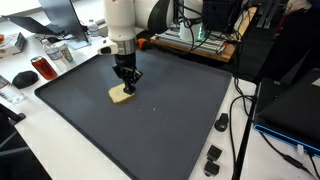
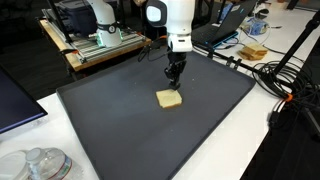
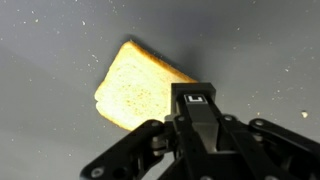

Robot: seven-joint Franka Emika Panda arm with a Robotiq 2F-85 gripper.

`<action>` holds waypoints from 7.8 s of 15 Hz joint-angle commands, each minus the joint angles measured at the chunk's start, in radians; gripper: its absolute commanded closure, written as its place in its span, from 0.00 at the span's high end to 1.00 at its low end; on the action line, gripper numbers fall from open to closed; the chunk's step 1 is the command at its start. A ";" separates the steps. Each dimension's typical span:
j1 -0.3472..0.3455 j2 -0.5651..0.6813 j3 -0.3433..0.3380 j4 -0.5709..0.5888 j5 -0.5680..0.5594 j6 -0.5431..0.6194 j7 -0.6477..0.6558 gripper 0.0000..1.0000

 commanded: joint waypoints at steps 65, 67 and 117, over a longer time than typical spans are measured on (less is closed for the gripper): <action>-0.070 0.251 0.058 0.216 0.058 -0.108 -0.126 0.05; -0.074 0.251 0.063 0.216 0.064 -0.109 -0.133 0.05; 0.290 0.048 -0.101 0.295 -0.291 -0.494 0.691 0.05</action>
